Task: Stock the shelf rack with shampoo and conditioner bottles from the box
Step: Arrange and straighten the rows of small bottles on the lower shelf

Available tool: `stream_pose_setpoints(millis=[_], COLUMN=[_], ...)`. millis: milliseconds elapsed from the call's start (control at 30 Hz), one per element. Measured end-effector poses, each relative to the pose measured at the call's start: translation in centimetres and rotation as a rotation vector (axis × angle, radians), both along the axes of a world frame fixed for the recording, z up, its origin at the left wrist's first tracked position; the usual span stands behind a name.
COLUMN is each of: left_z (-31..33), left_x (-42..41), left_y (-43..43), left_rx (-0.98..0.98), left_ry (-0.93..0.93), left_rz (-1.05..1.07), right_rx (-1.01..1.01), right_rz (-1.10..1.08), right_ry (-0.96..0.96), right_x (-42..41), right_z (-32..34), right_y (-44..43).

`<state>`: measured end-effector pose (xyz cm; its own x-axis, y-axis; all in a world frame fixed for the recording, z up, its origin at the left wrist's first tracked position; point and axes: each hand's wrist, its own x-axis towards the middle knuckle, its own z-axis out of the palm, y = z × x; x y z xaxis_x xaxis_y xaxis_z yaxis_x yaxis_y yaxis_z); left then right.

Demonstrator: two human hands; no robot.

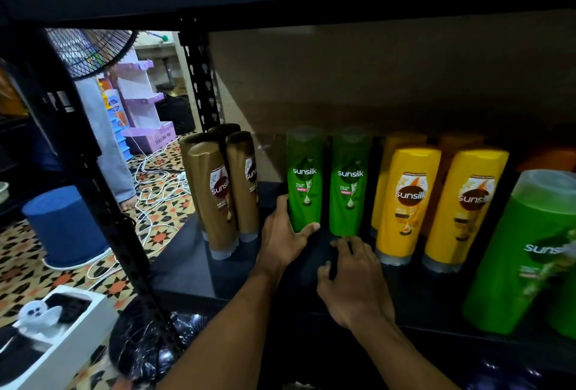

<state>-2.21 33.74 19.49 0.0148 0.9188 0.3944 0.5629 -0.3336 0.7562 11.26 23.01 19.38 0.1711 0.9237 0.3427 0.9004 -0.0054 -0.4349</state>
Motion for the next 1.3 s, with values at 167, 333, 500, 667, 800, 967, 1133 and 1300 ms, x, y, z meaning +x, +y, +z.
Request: stream_pose_setpoints(millis=[167,333,500,667,800,967,1133,1300], left_z=[0.0,-0.2,0.1,1.1,2.7,4.6,5.5,5.5], left_x=[0.0,-0.3,-1.1,-0.2,3.2,9.4,15.3,19.6], left_y=[0.0,-1.5,-6.2,-12.0,-16.2,-19.8,-21.7,-21.4], left_rx=[-0.012,-0.046,-0.103,-0.095,-0.06,-0.016,-0.034,-0.094], left_ry=[0.01,0.005,-0.018,-0.05,-0.03,-0.053,-0.097,-0.146], left_rz=[-0.003,0.004,0.0,-0.066,-0.121,-0.197,-0.264,-0.25], right_rx=[0.002,-0.003,0.014,0.136,0.224,0.331,0.514,0.505], right_rz=[0.007,0.047,0.158,0.256,0.267,0.189,-0.014,-0.244], right_ry=[0.012,0.09,0.151,0.165,0.179,0.184,0.192,0.315], right_x=[0.1,0.4,1.6,4.5,7.9,13.3,18.8,23.0], right_z=[-0.1,0.3,0.8,2.1,4.1,6.0,6.5,5.1], right_y=[0.1,-0.5,-3.8,-8.9,-12.5,-16.4,-18.8,-18.2])
